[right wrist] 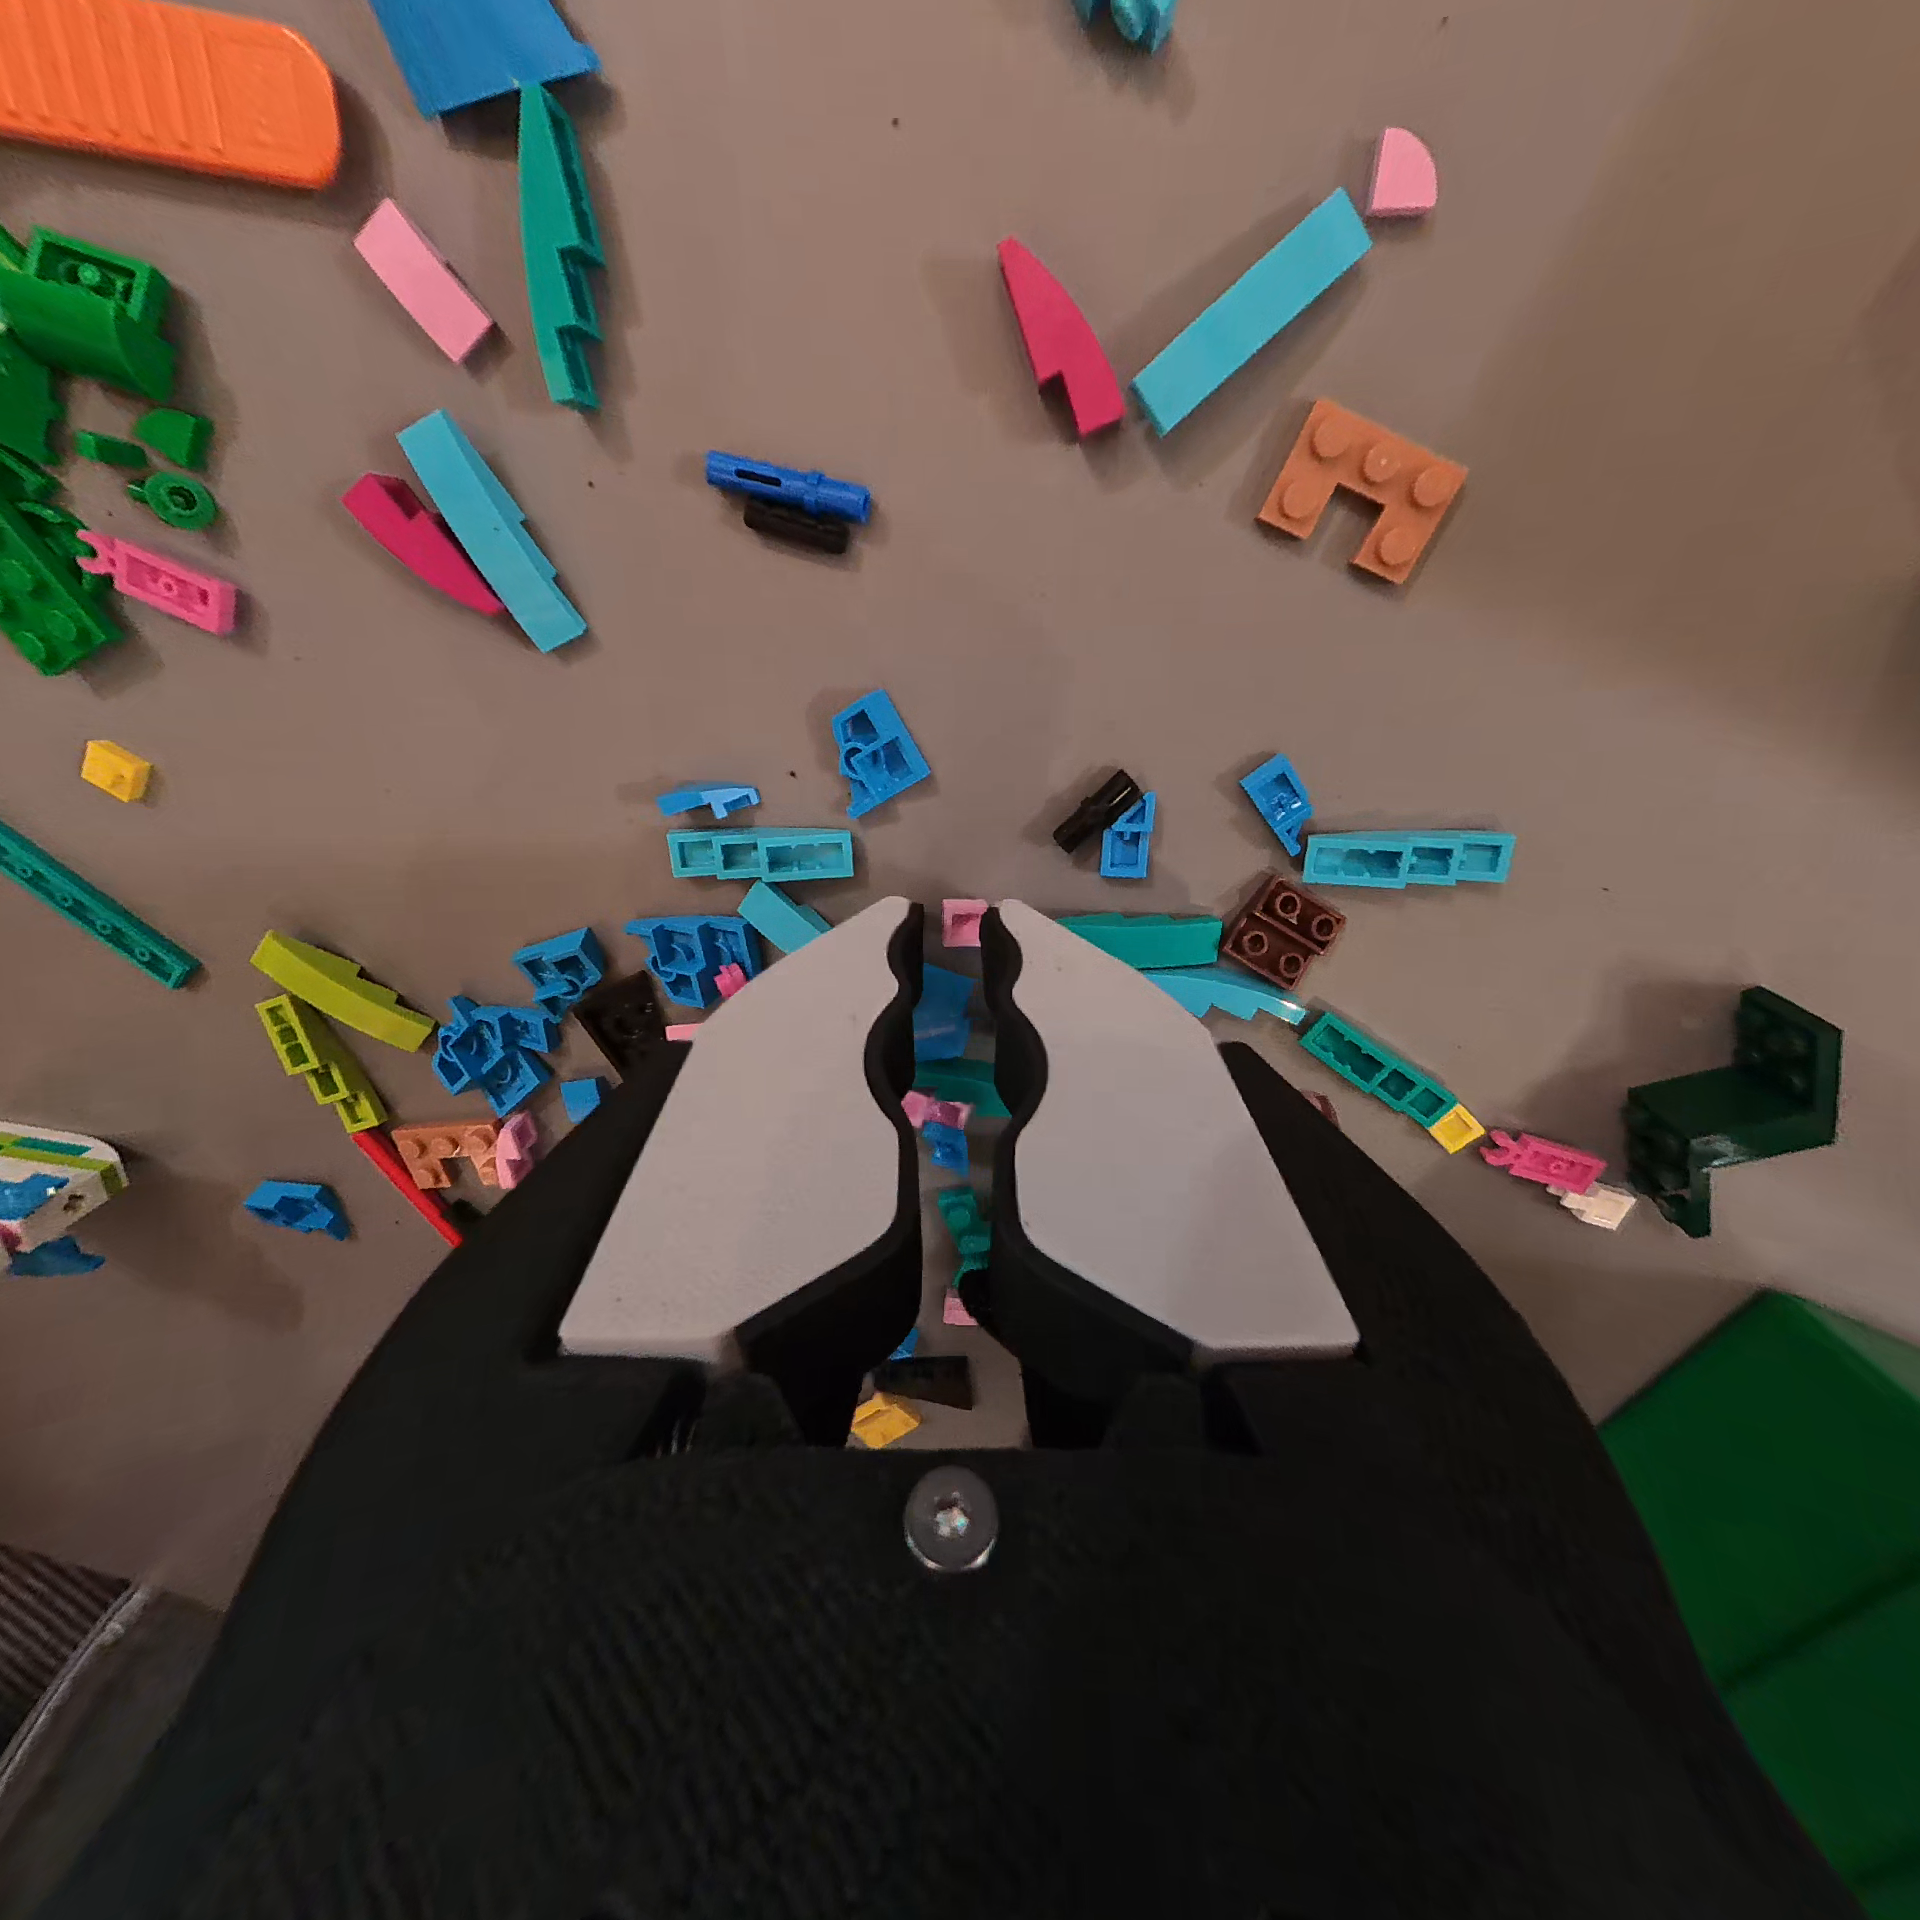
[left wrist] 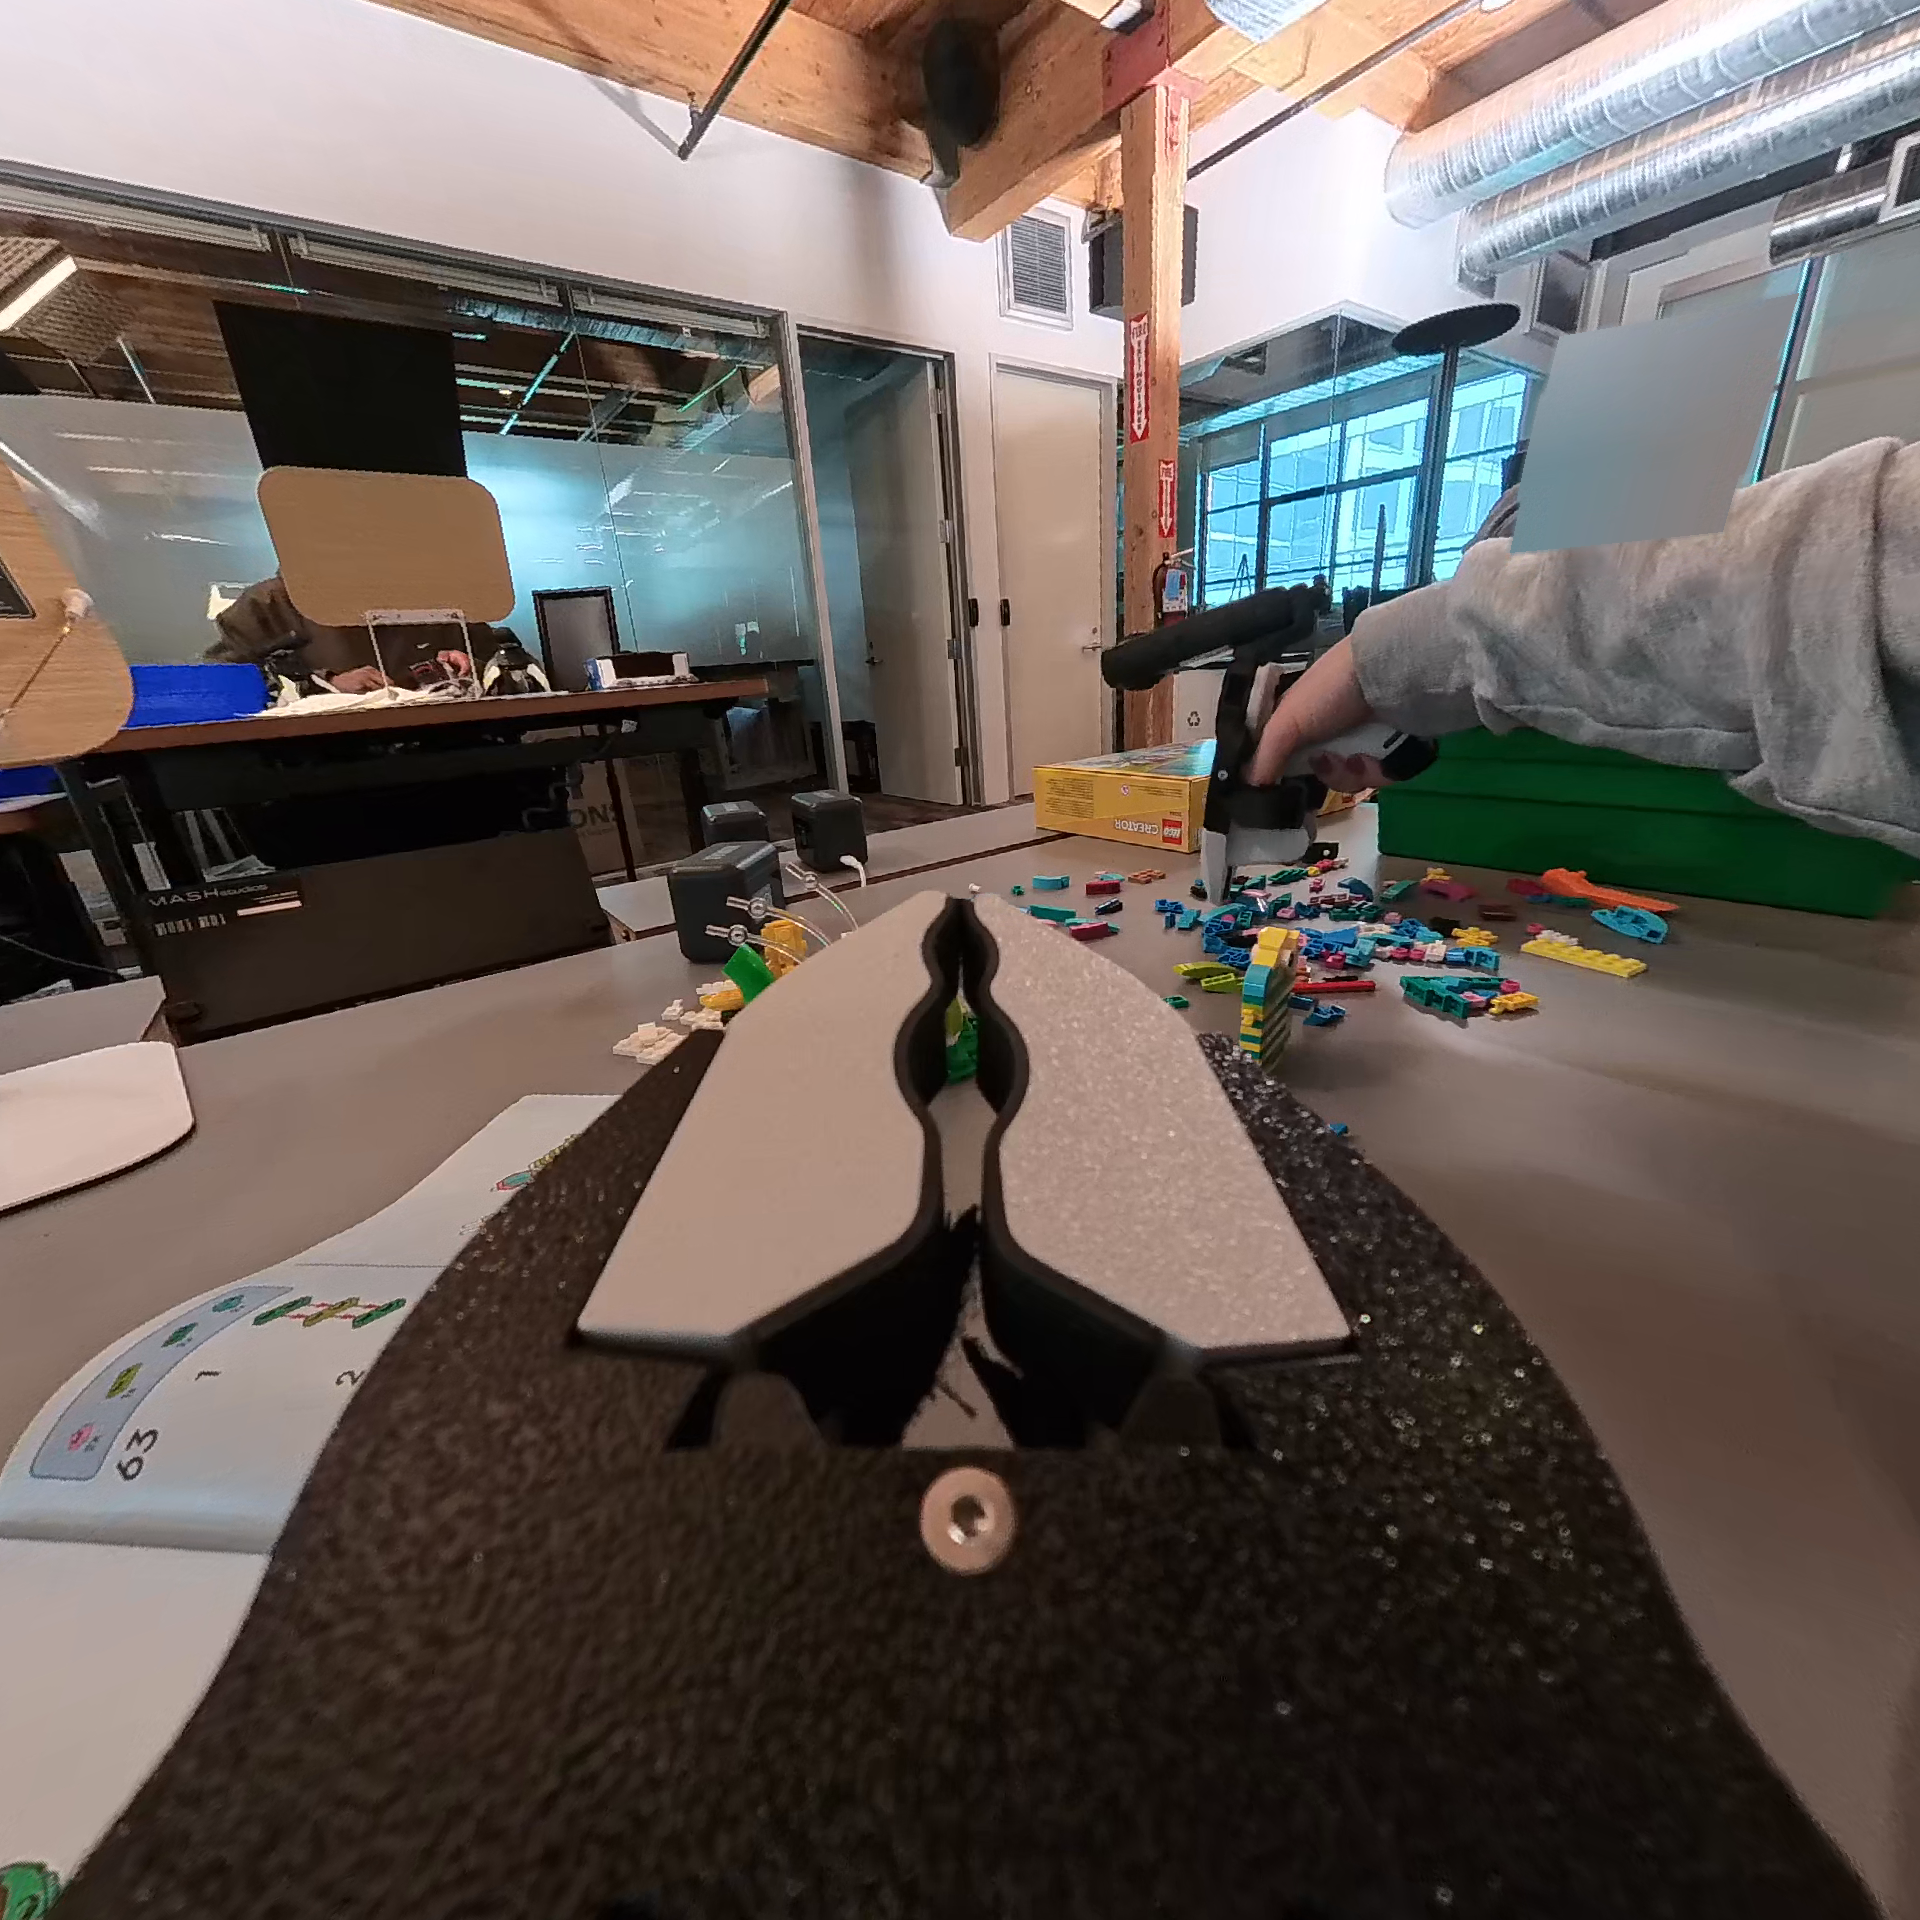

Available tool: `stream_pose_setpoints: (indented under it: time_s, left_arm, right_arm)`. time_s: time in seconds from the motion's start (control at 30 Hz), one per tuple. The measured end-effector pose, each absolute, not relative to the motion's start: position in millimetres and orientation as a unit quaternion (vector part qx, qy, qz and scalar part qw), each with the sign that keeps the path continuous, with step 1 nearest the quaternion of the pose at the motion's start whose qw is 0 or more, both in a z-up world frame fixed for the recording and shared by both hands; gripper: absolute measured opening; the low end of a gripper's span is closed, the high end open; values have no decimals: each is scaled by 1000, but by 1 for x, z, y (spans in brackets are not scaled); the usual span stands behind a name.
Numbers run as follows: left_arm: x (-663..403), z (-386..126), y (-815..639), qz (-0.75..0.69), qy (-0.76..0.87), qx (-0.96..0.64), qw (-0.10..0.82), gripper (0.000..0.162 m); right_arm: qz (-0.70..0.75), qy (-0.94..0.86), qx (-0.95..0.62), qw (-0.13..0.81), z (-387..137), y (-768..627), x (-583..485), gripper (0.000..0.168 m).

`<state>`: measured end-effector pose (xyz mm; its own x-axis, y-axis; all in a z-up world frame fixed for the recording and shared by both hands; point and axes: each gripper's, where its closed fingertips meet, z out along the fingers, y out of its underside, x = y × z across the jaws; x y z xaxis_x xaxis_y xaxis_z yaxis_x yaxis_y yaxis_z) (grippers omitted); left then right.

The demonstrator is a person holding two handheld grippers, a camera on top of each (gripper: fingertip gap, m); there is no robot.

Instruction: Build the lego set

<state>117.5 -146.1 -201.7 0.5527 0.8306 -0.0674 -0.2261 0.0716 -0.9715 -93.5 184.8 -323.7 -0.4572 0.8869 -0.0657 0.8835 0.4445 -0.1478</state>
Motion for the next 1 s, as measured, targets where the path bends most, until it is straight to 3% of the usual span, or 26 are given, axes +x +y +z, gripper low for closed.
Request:
stream_pose_setpoints:
  time_s: [0.27, 0.43, 0.67, 0.83, 1.0]
  left_arm:
    - [117, -201, -146, 387, -272, -557, 682, 0]
    - [116, -201, -147, 391, -273, -555, 681, 0]
    - [115, -199, -155, 434, -277, -545, 662, 0]
    - [115, -198, -157, 449, -276, -543, 654, 0]
    - [115, -199, -156, 447, -275, -544, 654, 0]
  right_arm:
    - [80, -852, -517, 13, -323, 186, -95, 3]
    - [163, -874, -458, 12, -290, 132, -90, 3]
    - [207, -969, -128, 31, -258, -14, -2, 3]
    - [126, -985, 121, -2, -285, -58, 65, 3]
    - [56, -976, 208, -5, -318, -70, 83, 3]
